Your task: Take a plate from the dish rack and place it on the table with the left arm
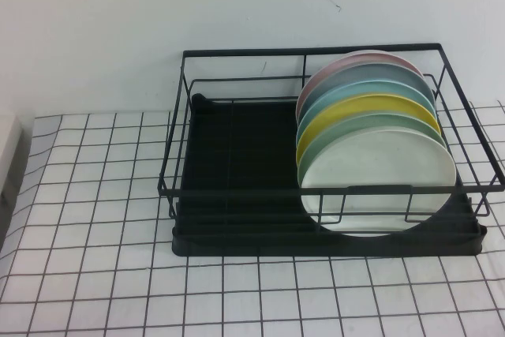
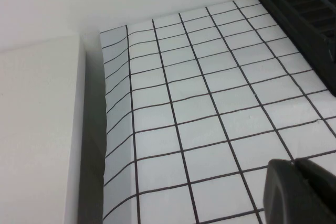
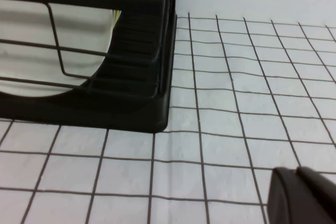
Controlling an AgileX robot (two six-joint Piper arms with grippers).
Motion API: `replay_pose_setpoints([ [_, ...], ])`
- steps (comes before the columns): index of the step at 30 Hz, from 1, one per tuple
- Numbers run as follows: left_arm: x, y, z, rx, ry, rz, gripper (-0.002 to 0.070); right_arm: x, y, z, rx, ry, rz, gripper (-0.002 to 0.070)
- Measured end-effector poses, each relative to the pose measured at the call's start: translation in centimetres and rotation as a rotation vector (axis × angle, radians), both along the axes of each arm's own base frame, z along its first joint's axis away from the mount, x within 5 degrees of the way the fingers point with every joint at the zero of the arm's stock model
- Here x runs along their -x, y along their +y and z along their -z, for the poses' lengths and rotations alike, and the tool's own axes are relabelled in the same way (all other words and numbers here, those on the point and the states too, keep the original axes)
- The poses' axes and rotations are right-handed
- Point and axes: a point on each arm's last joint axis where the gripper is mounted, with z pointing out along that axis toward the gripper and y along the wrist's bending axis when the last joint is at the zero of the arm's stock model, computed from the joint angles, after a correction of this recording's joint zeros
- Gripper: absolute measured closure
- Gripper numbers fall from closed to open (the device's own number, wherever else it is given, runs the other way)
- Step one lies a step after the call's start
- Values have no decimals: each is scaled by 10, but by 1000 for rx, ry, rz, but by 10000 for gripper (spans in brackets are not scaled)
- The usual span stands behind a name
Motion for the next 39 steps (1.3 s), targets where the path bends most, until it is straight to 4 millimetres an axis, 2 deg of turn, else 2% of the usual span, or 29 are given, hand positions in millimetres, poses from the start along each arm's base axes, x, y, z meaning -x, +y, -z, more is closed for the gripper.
replay_pose_setpoints([
  [17,0,-1,-1,37,-10,1,678,0,0,0,0,0,0,678],
  [30,-1,-7,-4,250,-31,9,678,0,0,0,0,0,0,678],
  [39,-1,-7,-4,266,-31,10,678,0,0,0,0,0,0,678],
])
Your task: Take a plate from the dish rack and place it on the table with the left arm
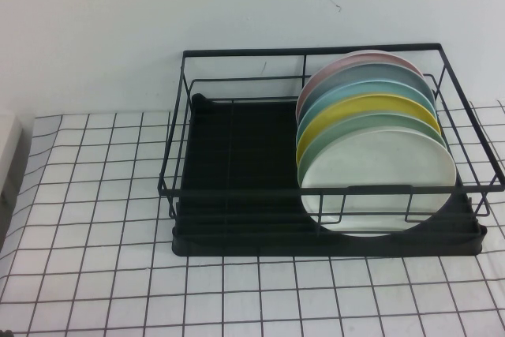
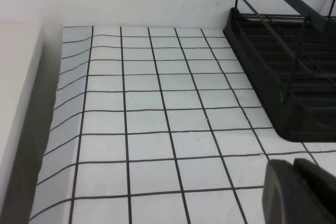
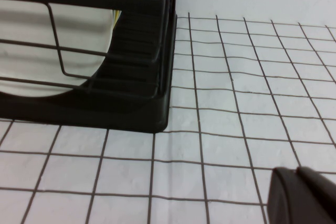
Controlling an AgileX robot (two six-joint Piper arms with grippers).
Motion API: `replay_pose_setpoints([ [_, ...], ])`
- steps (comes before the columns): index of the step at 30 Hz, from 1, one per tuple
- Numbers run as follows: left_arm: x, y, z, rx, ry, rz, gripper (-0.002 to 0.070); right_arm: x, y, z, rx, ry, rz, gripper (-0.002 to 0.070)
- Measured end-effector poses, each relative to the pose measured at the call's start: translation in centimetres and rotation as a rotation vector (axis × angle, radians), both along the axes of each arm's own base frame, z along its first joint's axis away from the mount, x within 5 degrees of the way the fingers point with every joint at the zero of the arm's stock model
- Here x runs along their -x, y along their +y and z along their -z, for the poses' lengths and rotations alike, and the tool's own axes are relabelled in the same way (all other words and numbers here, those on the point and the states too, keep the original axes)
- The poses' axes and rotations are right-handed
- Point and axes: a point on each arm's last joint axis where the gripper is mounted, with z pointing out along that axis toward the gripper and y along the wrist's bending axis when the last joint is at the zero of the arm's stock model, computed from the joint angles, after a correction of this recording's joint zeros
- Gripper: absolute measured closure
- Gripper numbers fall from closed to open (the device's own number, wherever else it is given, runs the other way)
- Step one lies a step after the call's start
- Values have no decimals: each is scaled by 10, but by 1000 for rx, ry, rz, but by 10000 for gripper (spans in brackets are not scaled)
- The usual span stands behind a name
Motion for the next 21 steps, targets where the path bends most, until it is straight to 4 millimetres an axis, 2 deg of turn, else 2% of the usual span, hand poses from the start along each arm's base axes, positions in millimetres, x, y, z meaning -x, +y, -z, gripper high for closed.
replay_pose_setpoints([
  [10,0,1,1,-72,3,2,678,0,0,0,0,0,0,678],
  [21,0,1,1,-71,2,4,678,0,0,0,0,0,0,678],
])
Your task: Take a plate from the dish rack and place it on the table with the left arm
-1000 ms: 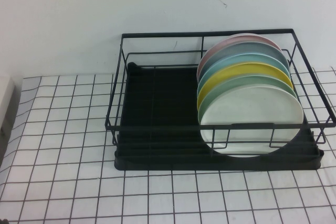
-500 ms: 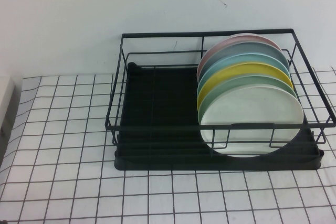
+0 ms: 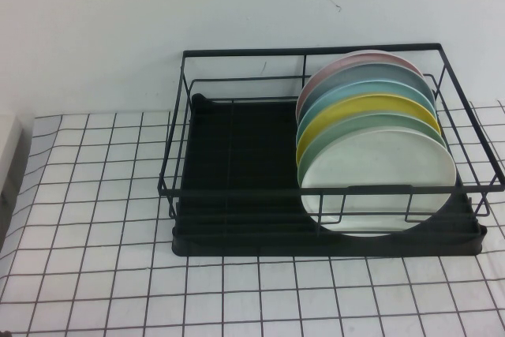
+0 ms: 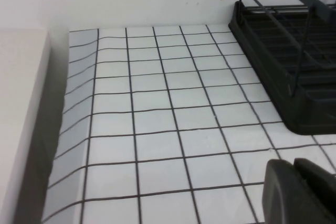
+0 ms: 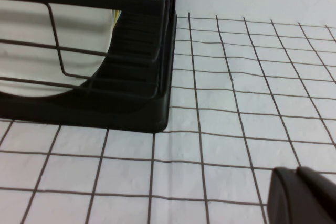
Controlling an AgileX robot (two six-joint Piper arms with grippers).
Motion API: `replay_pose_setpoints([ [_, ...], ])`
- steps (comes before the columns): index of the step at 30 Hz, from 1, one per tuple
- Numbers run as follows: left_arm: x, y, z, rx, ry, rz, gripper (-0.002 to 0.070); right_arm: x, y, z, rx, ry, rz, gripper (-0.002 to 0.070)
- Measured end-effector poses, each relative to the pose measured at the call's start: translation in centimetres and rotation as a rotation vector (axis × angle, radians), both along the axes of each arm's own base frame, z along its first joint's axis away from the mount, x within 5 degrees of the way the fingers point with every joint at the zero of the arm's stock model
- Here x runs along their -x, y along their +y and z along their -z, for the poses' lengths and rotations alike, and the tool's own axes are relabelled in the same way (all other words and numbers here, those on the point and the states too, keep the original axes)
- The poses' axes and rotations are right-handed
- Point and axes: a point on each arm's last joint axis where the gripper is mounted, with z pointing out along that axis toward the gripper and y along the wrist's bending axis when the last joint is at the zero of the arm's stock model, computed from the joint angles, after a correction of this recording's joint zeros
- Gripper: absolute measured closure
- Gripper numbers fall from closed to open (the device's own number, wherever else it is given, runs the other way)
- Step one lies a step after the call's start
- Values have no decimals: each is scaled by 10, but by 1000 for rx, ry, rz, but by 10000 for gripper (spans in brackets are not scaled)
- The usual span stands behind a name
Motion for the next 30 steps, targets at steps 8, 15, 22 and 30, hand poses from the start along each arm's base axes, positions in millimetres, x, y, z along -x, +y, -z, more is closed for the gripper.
replay_pose_setpoints([
  [8,0,-1,-1,49,-2,3,678,0,0,0,0,0,0,678],
  [15,0,-1,-1,34,-5,7,678,0,0,0,0,0,0,678],
  [22,0,-1,-1,0,-6,6,678,0,0,0,0,0,0,678],
  [30,-1,-5,-9,327,-53,-11,678,0,0,0,0,0,0,678],
])
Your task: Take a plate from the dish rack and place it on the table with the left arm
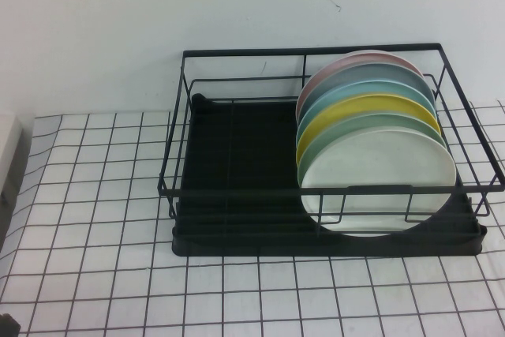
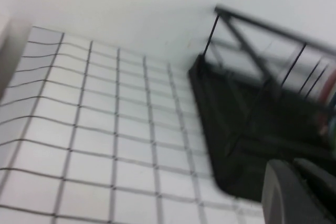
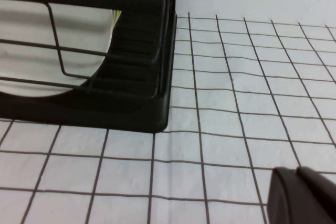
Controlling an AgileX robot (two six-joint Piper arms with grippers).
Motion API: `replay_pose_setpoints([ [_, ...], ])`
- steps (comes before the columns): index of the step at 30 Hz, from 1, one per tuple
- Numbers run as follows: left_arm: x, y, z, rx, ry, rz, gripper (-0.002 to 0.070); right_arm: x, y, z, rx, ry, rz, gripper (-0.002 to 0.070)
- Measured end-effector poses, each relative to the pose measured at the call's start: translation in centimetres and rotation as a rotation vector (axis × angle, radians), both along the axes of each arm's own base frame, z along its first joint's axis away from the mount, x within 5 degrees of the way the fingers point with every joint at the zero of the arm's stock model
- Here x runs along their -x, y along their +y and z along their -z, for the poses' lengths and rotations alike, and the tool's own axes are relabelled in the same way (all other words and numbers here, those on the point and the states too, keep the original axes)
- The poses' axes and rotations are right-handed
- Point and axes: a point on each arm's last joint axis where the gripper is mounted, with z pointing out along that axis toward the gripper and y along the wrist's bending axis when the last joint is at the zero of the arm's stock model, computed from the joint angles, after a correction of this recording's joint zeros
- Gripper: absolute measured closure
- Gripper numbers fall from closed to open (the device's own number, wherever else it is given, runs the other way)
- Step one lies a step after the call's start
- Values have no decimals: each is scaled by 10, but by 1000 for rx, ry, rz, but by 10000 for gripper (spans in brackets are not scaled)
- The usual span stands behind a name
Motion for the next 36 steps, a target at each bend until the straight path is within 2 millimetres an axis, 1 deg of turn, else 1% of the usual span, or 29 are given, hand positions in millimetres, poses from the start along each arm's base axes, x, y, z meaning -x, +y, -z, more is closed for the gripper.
replay_pose_setpoints([
  [4,-1,1,-7,169,-47,-31,678,0,0,0,0,0,0,678],
  [9,-1,3,-9,167,-75,-49,678,0,0,0,0,0,0,678],
  [12,-1,0,-8,258,-39,-23,678,0,0,0,0,0,0,678],
  [14,0,-7,-8,284,43,47,678,0,0,0,0,0,0,678],
  [16,0,-14,-18,272,120,118,678,0,0,0,0,0,0,678],
  [20,-8,-29,-58,180,263,294,678,0,0,0,0,0,0,678],
  [23,-22,-38,-83,87,380,436,678,0,0,0,0,0,0,678],
  [26,-41,-42,-105,-6,422,534,678,0,0,0,0,0,0,678],
  [28,-57,-43,-119,-43,429,570,678,0,0,0,0,0,0,678],
  [33,-103,-49,-134,-91,506,658,678,0,0,0,0,0,0,678],
  [36,-130,-60,-140,-129,513,717,678,0,0,0,0,0,0,678],
])
